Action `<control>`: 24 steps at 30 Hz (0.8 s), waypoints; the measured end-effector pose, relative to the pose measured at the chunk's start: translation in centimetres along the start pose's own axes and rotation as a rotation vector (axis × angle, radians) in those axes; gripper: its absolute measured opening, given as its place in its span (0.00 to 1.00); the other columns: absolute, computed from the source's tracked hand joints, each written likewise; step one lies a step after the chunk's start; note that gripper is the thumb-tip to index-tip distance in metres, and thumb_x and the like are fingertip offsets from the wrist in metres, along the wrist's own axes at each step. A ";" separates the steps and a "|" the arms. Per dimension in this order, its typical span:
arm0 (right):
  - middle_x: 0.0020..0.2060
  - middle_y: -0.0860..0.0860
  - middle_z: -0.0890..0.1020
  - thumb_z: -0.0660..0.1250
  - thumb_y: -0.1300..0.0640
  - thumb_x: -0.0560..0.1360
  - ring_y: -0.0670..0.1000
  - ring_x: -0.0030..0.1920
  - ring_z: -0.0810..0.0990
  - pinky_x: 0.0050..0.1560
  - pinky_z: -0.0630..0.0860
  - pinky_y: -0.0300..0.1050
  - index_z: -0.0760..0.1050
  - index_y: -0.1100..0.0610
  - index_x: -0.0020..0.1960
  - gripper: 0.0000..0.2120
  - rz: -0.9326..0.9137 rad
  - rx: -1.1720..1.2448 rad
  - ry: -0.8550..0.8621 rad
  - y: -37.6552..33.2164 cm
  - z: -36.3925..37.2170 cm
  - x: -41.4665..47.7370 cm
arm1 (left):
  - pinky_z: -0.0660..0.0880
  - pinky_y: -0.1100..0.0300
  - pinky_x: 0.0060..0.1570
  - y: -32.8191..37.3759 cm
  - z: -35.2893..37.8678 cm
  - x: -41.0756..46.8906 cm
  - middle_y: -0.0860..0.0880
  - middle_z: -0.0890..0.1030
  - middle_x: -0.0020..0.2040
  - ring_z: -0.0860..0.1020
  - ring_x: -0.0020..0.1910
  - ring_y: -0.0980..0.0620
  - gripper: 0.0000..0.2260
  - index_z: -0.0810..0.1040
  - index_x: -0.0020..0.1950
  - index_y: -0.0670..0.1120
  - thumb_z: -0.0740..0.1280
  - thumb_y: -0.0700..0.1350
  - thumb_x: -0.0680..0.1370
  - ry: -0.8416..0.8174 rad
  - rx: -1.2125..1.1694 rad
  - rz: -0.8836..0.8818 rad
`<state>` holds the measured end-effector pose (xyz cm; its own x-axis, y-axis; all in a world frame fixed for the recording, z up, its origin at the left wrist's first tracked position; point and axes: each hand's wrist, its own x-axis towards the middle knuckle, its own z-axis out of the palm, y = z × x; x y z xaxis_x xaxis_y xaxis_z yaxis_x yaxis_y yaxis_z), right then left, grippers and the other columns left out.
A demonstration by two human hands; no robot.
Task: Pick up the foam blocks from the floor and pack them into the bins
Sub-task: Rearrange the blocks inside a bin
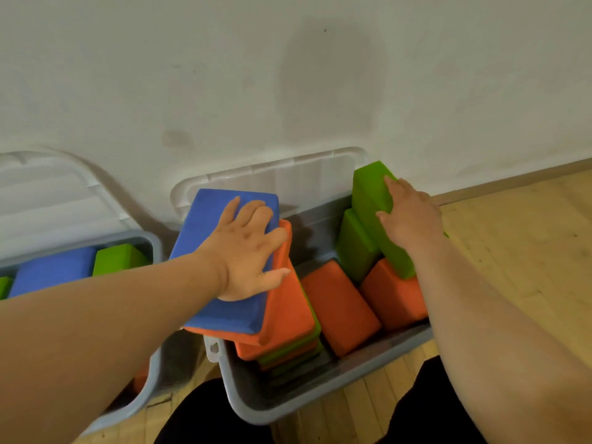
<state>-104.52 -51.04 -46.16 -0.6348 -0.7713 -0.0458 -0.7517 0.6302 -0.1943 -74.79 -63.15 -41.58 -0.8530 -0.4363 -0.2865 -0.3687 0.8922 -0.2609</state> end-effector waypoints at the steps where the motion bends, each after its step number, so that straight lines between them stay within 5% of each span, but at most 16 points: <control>1: 0.81 0.52 0.60 0.66 0.46 0.81 0.63 0.75 0.66 0.72 0.68 0.61 0.52 0.48 0.83 0.36 -0.006 -0.006 -0.001 0.1 0.2 0.0 | 0.42 0.34 0.77 -0.2 0.3 0.3 0.42 0.54 0.77 0.46 0.80 0.37 0.39 0.56 0.80 0.56 0.39 0.73 0.73 -0.010 -0.048 0.008; 4: 0.81 0.53 0.60 0.66 0.47 0.81 0.62 0.76 0.65 0.73 0.67 0.60 0.53 0.48 0.83 0.36 -0.022 0.001 -0.004 0.6 0.7 -0.1 | 0.43 0.32 0.77 -1.0 0.9 0.2 0.49 0.41 0.83 0.38 0.81 0.39 0.38 0.53 0.81 0.63 0.37 0.72 0.72 -0.051 -0.126 0.031; 10: 0.82 0.53 0.56 0.67 0.43 0.79 0.62 0.76 0.67 0.70 0.71 0.61 0.51 0.47 0.83 0.39 0.006 -0.052 -0.065 1.2 0.9 0.2 | 0.42 0.34 0.77 -1.7 1.2 -0.1 0.53 0.43 0.84 0.37 0.81 0.40 0.38 0.51 0.82 0.64 0.35 0.71 0.72 -0.050 -0.174 0.012; 24: 0.83 0.52 0.54 0.63 0.29 0.74 0.61 0.80 0.57 0.75 0.60 0.68 0.53 0.42 0.82 0.43 0.038 -0.044 -0.069 2.0 -0.6 -1.4 | 0.42 0.36 0.78 -0.4 0.6 0.4 0.53 0.43 0.84 0.38 0.82 0.42 0.39 0.48 0.82 0.63 0.33 0.71 0.72 -0.044 -0.157 -0.010</control>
<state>-105.21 -48.64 -45.90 -0.6505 -0.7499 -0.1205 -0.7353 0.6615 -0.1477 -74.72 -63.78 -42.10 -0.8334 -0.4468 -0.3253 -0.4334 0.8936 -0.1172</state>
